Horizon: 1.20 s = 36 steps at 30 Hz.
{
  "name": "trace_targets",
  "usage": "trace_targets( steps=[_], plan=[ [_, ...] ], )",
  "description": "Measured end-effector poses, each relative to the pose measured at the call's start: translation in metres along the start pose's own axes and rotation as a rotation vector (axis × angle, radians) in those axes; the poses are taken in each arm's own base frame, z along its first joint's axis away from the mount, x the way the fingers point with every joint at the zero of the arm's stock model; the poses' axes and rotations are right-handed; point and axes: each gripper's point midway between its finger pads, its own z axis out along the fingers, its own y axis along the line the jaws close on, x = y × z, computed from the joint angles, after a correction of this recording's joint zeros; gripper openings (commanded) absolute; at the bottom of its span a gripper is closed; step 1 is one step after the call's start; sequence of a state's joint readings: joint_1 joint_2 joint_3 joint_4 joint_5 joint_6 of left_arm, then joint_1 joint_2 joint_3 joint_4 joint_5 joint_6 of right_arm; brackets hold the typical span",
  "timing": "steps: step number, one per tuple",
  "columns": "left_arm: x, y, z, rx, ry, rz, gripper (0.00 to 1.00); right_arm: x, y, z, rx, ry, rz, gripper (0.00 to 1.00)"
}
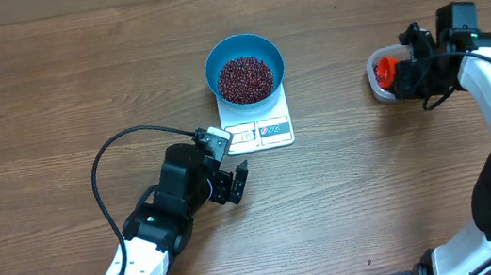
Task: Scoop item into bowl and weigh 150g on scale
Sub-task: 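Dip the red scoop into the beans and scoop a small amount, then carry the scoop left over the teal bowl with the right gripper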
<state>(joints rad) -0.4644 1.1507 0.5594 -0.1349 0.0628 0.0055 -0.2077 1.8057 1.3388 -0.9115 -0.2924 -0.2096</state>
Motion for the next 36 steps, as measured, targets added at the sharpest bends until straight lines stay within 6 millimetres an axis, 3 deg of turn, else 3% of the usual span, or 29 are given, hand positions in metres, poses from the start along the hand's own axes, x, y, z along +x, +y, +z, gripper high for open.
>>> trace_targets(
  steps=[9, 16, 22, 28, 36],
  plan=[
    [0.0, 0.0, 0.0, 0.0, 0.0, 0.0, 1.0, -0.012, -0.009, -0.025, -0.134, -0.067, 0.086, 0.04],
    [0.0, 0.0, 0.0, 0.0, 0.0, 0.0, 0.99, -0.019, -0.001, -0.05, -0.243, -0.09, 0.117, 0.04],
    [0.0, 0.0, 0.0, 0.0, 0.0, 0.0, 1.0, -0.031, 0.017, -0.068, -0.306, -0.124, 0.09, 0.04],
    [0.0, 0.0, 0.0, 0.0, 0.0, 0.0, 1.0, -0.036, 0.063, -0.081, -0.352, -0.151, -0.025, 0.04],
    [0.0, 0.0, 0.0, 0.0, 0.0, 0.0, 1.0, -0.04, 0.157, -0.068, -0.411, -0.159, -0.277, 0.04]
  ],
)
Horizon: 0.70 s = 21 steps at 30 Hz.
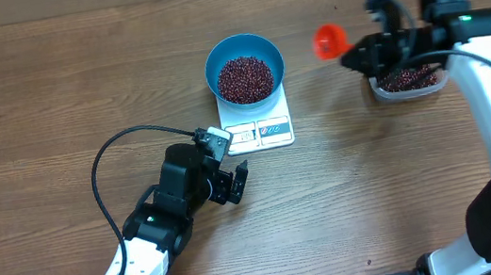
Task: Scoop item into bowl and weigh 150g on scale
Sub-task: 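Carry the scoop left over the teal bowl with the right gripper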
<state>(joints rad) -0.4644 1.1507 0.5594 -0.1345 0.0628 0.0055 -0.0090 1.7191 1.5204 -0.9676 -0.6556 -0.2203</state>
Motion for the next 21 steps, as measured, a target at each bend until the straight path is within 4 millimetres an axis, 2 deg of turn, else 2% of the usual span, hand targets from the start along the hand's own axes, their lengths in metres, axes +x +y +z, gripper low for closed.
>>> trace_targets(
  steps=[3, 9, 16, 21],
  plan=[
    [0.0, 0.0, 0.0, 0.0, 0.0, 0.0, 1.0, -0.002, 0.024, 0.02, 0.011, 0.02, -0.079, 0.04],
    [0.0, 0.0, 0.0, 0.0, 0.0, 0.0, 1.0, -0.001, 0.058, 0.05, 0.069, 0.05, -0.206, 0.04],
    [0.0, 0.0, 0.0, 0.0, 0.0, 0.0, 1.0, -0.005, 0.076, 0.069, 0.194, 0.037, -0.327, 0.04],
    [0.0, 0.0, 0.0, 0.0, 0.0, 0.0, 0.99, -0.013, 0.082, 0.075, 0.282, 0.003, -0.389, 0.04]
  ],
)
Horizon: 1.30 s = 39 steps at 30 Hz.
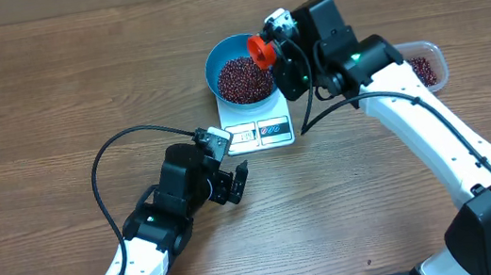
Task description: Scoop item into bowl and weigh 150g on scale
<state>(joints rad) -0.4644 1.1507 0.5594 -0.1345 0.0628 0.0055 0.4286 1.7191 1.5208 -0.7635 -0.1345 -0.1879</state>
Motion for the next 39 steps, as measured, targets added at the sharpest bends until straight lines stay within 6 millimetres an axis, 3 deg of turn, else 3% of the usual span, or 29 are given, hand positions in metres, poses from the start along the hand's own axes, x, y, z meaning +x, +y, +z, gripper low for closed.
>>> trace_targets(
  steps=[14, 39],
  plan=[
    [0.0, 0.0, 0.0, 0.0, 0.0, 0.0, 1.0, -0.008, -0.01, 0.0, 0.082, -0.024, -0.059, 0.04],
    [0.0, 0.0, 0.0, 0.0, 0.0, 0.0, 1.0, -0.008, -0.008, 0.0, 0.086, -0.017, -0.254, 0.04]
  ],
)
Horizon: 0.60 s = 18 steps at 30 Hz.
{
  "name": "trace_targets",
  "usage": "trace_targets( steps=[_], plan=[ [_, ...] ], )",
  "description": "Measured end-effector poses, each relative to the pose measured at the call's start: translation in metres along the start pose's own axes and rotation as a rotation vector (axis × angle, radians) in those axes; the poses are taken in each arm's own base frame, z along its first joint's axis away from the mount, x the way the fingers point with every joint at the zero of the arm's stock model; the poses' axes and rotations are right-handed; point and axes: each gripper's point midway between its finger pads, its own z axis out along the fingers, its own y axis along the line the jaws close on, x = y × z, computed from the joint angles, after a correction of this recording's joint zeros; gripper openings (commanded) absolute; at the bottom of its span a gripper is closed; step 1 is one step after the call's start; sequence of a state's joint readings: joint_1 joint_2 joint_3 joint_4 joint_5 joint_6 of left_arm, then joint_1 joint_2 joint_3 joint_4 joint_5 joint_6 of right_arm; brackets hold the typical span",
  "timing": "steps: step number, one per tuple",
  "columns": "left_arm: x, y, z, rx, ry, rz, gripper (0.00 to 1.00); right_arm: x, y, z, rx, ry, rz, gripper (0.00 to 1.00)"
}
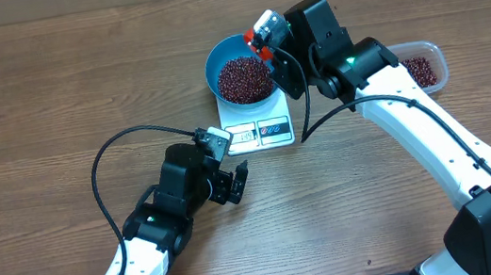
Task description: Scoop item into bowl and weigh 150g on scale
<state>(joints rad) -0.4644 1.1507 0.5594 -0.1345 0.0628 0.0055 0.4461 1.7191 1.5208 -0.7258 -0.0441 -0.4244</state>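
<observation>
A blue bowl (210,71) filled with dark red beans (240,79) stands on the white scale (260,133) at the table's far middle. My right gripper (267,43) hangs over the bowl's right rim, shut on a red scoop (262,50). Only small bits of red show under the wrist. My left gripper (234,183) rests open on the table in front of the scale, holding nothing. The scale's reading is too small to tell.
A clear container (428,66) with more red beans sits at the right, behind my right arm. A black cable (106,161) loops over the table to the left of my left arm.
The right gripper has turned over the bowl's right rim, so the red scoop, then plainly seen above the rim, is now mostly hidden under the wrist. The left arm has not moved.
At first my right gripper held the red scoop down in the bean container at the far right. Then the scoop was lifted and out to the left of the container. Later it was over the bowl's right rim, where it has now tipped. The left arm stayed still.
</observation>
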Motion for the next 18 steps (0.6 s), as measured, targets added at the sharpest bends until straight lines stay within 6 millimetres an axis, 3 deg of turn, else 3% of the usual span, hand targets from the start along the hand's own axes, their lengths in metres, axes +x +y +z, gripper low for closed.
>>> trace_targets(
  steps=[18],
  plan=[
    [0.0, 0.0, 0.0, 0.0, 0.0, 0.0, 1.0, -0.0046, -0.0065, -0.0002, 0.034, -0.014, -0.116, 0.04]
  ],
)
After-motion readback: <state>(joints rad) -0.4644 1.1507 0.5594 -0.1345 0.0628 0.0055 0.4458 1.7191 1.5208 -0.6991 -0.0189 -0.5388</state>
